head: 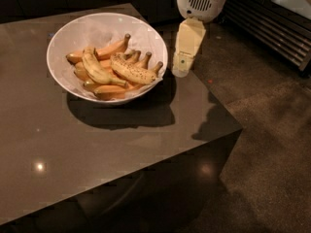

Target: Pick banana from white bowl

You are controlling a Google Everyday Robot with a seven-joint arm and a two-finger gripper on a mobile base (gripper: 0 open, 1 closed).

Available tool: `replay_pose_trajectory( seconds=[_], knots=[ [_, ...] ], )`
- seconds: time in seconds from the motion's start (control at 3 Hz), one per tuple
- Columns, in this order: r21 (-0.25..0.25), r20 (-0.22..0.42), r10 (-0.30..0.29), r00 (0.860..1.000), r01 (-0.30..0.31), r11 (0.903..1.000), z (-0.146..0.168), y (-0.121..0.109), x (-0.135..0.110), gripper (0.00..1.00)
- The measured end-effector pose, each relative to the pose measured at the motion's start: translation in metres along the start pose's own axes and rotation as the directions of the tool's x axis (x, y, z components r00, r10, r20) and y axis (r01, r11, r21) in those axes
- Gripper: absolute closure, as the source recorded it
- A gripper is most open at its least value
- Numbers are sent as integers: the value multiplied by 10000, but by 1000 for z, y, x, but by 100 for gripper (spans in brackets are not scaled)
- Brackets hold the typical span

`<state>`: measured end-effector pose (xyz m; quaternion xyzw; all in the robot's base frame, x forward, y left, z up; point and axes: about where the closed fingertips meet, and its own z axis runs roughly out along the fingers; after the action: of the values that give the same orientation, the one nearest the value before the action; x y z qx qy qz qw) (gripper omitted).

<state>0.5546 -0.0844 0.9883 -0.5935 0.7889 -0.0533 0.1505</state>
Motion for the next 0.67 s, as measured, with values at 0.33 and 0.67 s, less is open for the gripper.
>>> replay_pose_trajectory(
  seconds=[0.33,0.67],
  knots=[
    [4,460,-360,9983,360,9994,-14,12,-7,0],
    [-28,985,-1075,9893,1083,9941,-31,27,-25,0]
  ],
)
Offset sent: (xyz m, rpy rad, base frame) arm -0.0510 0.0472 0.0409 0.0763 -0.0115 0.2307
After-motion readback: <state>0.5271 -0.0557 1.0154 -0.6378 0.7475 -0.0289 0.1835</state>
